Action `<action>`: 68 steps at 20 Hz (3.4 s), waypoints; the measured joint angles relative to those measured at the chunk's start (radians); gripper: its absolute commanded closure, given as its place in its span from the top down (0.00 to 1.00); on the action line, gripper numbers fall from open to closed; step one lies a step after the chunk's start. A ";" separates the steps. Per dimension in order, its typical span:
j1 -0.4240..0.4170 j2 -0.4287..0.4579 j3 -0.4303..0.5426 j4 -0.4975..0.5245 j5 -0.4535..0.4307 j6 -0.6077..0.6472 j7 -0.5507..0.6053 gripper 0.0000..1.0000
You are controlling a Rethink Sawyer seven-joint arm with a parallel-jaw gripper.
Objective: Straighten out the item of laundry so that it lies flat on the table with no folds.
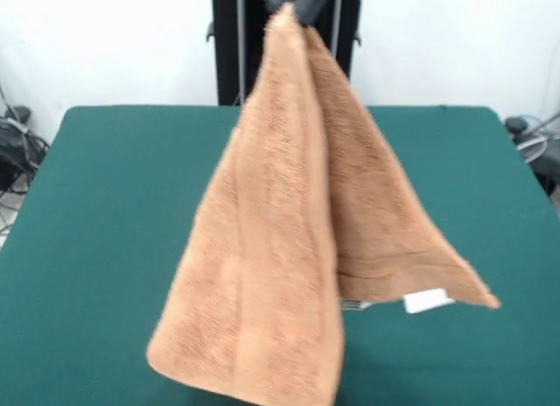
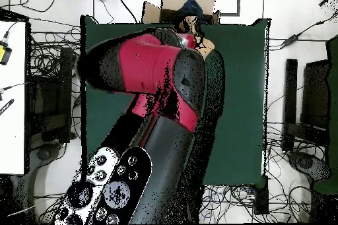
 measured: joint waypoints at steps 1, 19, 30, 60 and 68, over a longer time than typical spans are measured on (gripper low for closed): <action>-0.001 0.006 0.001 -0.012 0.011 0.000 0.000 0.00; -0.153 -0.211 0.294 0.339 0.097 -0.811 0.245 0.00; -0.299 -0.315 0.470 0.661 -0.058 -1.153 0.575 0.00; -0.037 -0.463 0.475 1.126 0.212 -1.495 0.657 0.00; -0.104 -0.532 0.484 1.201 0.164 -1.503 0.823 0.00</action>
